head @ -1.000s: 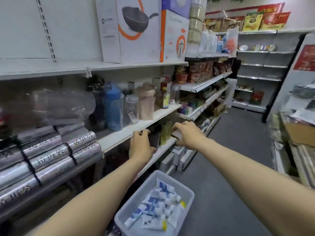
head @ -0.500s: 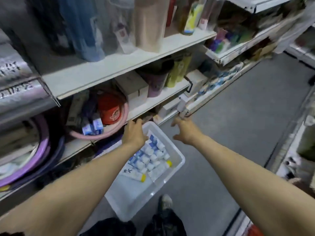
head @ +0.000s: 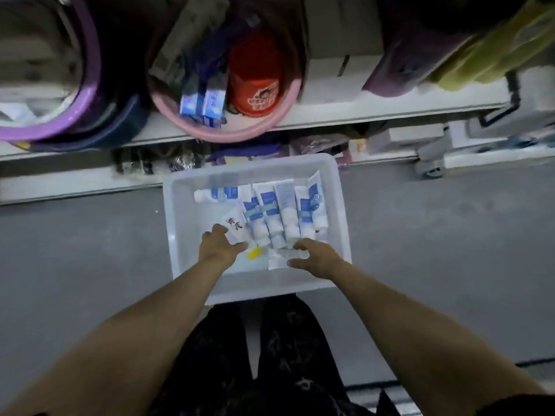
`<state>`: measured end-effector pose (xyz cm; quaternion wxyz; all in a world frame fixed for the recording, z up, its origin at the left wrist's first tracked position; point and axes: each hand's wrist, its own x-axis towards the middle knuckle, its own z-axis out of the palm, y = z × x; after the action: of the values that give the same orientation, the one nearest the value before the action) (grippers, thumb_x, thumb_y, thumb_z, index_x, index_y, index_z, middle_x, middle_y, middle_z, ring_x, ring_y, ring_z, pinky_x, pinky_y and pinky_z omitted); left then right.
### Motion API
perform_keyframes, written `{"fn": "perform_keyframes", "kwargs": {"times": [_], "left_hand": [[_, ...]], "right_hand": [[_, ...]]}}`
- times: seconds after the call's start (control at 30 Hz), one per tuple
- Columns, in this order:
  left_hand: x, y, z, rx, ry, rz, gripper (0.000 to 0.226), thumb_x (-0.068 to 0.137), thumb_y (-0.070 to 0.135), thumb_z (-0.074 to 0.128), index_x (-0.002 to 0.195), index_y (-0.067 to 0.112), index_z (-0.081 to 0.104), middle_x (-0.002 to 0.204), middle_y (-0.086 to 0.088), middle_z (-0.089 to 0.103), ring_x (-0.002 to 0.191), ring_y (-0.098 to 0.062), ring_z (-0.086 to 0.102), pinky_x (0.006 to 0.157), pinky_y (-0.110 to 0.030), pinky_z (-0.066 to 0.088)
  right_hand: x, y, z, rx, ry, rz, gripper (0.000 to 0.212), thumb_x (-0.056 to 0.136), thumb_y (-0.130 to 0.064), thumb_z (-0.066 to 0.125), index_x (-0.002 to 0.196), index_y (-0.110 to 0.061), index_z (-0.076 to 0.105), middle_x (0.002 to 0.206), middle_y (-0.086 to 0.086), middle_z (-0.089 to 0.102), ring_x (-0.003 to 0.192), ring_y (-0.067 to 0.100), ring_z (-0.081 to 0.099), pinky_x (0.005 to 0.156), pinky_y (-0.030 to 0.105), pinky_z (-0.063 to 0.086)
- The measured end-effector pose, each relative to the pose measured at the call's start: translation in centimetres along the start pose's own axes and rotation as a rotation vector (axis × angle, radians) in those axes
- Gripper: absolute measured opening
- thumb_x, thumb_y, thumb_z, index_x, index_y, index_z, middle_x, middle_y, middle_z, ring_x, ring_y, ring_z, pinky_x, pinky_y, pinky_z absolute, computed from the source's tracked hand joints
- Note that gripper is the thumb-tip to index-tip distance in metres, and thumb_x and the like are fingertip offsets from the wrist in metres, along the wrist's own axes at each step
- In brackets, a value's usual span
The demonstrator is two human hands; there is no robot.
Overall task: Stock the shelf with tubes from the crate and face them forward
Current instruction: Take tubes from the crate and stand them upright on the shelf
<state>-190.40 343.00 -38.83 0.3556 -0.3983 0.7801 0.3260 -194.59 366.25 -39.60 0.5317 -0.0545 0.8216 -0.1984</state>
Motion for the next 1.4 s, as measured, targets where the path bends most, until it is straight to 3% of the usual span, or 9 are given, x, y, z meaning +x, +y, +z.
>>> {"fn": "perform_keyframes", "kwargs": {"times": [0.3, 0.43, 0.5, 0.63, 0.77, 0.93, 1.13, 1.4], "left_hand": [[4.1, -0.7, 6.8, -0.348, 0.024, -0.258, 0.074, 0.080, 0.044, 0.075, 0.136, 0.008, 0.042, 0.132, -0.012, 0.054, 0.120, -0.029, 0.053, 0.094, -0.034, 0.044], [5.9, -0.6, 7.3, -0.466, 0.034, -0.350, 0.073, 0.075, 0.043, 0.080, 0.130, 0.011, 0.044, 0.121, -0.004, 0.056, 0.113, -0.026, 0.057, 0.088, -0.032, 0.046], [6.3, -1.7, 7.7, -0.530, 0.008, -0.342, 0.079, 0.069, 0.047, 0.084, 0.129, 0.014, 0.046, 0.117, 0.003, 0.057, 0.109, -0.023, 0.058, 0.090, -0.035, 0.050], [6.9, -3.8, 8.7, -0.630, -0.009, -0.307, 0.079, 0.066, 0.045, 0.086, 0.129, 0.015, 0.048, 0.121, -0.003, 0.063, 0.104, -0.021, 0.062, 0.090, -0.041, 0.054], [7.0, -4.0, 9.3, -0.721, -0.015, -0.288, 0.075, 0.067, 0.036, 0.088, 0.126, 0.015, 0.046, 0.120, -0.006, 0.061, 0.104, -0.022, 0.062, 0.094, -0.046, 0.053], [7.2, -3.6, 9.5, -0.735, -0.014, -0.291, 0.079, 0.067, 0.025, 0.089, 0.128, 0.012, 0.041, 0.118, -0.005, 0.057, 0.093, -0.017, 0.063, 0.090, -0.041, 0.055], [7.0, -2.8, 10.1, -0.645, 0.093, -0.292, 0.075, 0.070, 0.024, 0.087, 0.126, 0.011, 0.039, 0.110, 0.001, 0.052, 0.099, -0.017, 0.054, 0.088, -0.033, 0.049], [7.0, -3.4, 10.2, -0.656, 0.060, -0.287, 0.073, 0.069, 0.026, 0.088, 0.125, 0.012, 0.042, 0.111, 0.000, 0.055, 0.100, -0.019, 0.055, 0.085, -0.033, 0.049]], "right_hand": [[5.4, 2.7, 2.7, -0.084, -0.071, -0.028, 0.065, 0.086, -0.052, 0.066, 0.137, -0.012, 0.053, 0.139, 0.010, 0.053, 0.128, 0.026, 0.047, 0.103, 0.033, 0.040], [6.8, 3.2, 3.4, -0.134, -0.061, -0.044, 0.065, 0.086, -0.052, 0.066, 0.136, -0.012, 0.054, 0.140, 0.010, 0.052, 0.127, 0.029, 0.048, 0.101, 0.032, 0.040], [7.2, 3.2, 3.8, -0.144, -0.039, -0.036, 0.066, 0.084, -0.053, 0.068, 0.133, -0.013, 0.055, 0.137, 0.011, 0.054, 0.123, 0.030, 0.050, 0.098, 0.033, 0.043], [7.8, 3.4, 3.7, -0.148, -0.022, -0.010, 0.050, 0.081, -0.054, 0.068, 0.117, -0.019, 0.063, 0.120, 0.007, 0.062, 0.108, 0.029, 0.058, 0.086, 0.035, 0.049], [8.1, 3.6, 3.3, -0.272, 0.030, 0.013, 0.040, 0.082, -0.058, 0.064, 0.107, -0.026, 0.063, 0.115, -0.003, 0.062, 0.112, 0.022, 0.054, 0.092, 0.037, 0.037], [8.2, 3.1, 3.3, -0.263, 0.063, 0.042, 0.034, 0.079, -0.051, 0.070, 0.102, -0.027, 0.062, 0.112, -0.005, 0.060, 0.113, 0.018, 0.050, 0.085, 0.036, 0.029], [8.4, 3.0, 3.5, -0.217, 0.077, 0.069, 0.031, 0.075, -0.049, 0.074, 0.091, -0.029, 0.056, 0.096, -0.010, 0.053, 0.108, 0.017, 0.050, 0.082, 0.035, 0.029], [8.5, 3.3, 4.1, -0.255, 0.083, 0.047, 0.050, 0.069, -0.046, 0.080, 0.105, -0.021, 0.057, 0.111, -0.002, 0.056, 0.113, 0.021, 0.047, 0.089, 0.042, 0.041]]}}
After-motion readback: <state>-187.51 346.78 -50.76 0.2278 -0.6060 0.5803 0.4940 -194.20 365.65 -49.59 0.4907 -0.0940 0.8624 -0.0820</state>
